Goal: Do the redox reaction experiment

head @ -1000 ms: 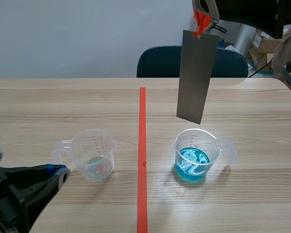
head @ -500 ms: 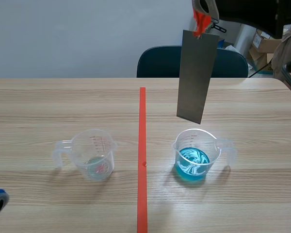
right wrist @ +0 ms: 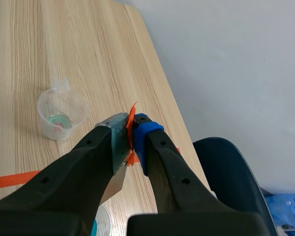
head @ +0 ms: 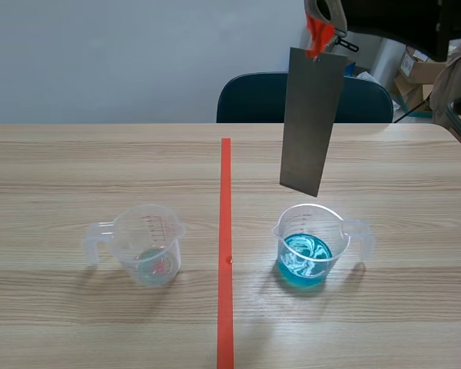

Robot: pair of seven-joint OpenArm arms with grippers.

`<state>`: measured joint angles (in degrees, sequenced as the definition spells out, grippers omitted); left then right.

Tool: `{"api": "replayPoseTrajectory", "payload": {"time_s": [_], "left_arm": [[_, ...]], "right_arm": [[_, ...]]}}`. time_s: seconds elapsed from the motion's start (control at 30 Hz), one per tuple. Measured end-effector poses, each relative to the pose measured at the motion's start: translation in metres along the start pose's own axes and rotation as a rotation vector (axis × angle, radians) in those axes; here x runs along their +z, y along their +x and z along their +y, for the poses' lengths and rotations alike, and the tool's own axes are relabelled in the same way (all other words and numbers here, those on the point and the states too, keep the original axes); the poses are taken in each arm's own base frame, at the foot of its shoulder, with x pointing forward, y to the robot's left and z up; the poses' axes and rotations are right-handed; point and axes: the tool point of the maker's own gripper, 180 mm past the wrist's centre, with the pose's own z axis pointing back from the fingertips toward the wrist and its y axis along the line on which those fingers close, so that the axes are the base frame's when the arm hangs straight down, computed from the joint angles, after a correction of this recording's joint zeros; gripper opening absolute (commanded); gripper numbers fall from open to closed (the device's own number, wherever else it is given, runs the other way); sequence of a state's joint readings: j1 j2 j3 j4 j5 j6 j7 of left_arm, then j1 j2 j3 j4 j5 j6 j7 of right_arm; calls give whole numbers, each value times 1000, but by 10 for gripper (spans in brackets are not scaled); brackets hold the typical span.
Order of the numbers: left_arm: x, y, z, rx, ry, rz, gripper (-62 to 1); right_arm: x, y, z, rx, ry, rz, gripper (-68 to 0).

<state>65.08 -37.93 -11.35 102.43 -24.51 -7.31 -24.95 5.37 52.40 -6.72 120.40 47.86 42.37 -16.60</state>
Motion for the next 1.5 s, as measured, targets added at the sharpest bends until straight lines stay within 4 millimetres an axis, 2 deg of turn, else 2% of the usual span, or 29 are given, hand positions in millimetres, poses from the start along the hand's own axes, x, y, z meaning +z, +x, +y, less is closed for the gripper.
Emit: {"api": "replayPoseTrajectory", "payload": {"time_s": [0.17,0.3,0.37,0.53,0.63,1.5], "left_arm": [[0,1,1,10,5,-6,-202],[0,2,3,28,15,-11,-66],[0,2,3,32,17,-12,-24],[0,2,3,32,17,-12,-21],[0,2,3,32,16,-11,14],[-1,2,3,18,14,-9,14]], "right_arm": [[0,0,0,0,0,0,-669],[0,0,0,0,0,0,-669],[0,0,0,0,0,0,-669],[0,0,0,0,0,0,-669],[0,0,0,0,0,0,-669],[0,0,0,0,0,0,-669]]}}
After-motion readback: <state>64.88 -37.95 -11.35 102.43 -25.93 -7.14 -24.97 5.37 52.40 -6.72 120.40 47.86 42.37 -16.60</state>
